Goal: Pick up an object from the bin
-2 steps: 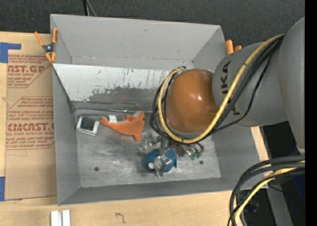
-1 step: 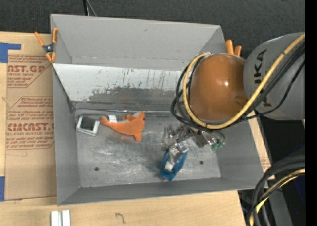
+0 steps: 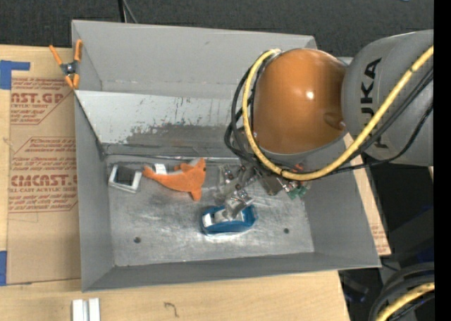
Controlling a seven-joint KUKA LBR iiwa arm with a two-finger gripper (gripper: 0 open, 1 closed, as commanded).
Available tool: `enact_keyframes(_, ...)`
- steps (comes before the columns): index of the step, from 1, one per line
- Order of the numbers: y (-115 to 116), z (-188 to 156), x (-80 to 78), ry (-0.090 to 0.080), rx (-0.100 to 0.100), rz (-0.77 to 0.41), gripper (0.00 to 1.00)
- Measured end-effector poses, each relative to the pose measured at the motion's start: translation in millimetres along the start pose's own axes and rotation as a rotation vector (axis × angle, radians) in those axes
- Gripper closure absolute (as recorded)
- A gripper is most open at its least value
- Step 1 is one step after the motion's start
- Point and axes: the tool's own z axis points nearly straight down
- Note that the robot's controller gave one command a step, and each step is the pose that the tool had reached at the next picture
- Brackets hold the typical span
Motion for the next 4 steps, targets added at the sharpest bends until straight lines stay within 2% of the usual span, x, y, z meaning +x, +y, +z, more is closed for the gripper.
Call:
enact_keyframes(1, 0, 0, 0.0, 0.0, 0.0, 0.0, 1.0)
enact_keyframes(2, -2, 28, 3.4, -0.003, 0.001, -0.024, 1.0)
enact_keyframes(3, 1, 50, -7.7, 0.002, -0.001, -0.034, 1.0)
enact_keyframes(4, -18, 87, -0.2, 0.005, -0.001, 0.117, 0.0)
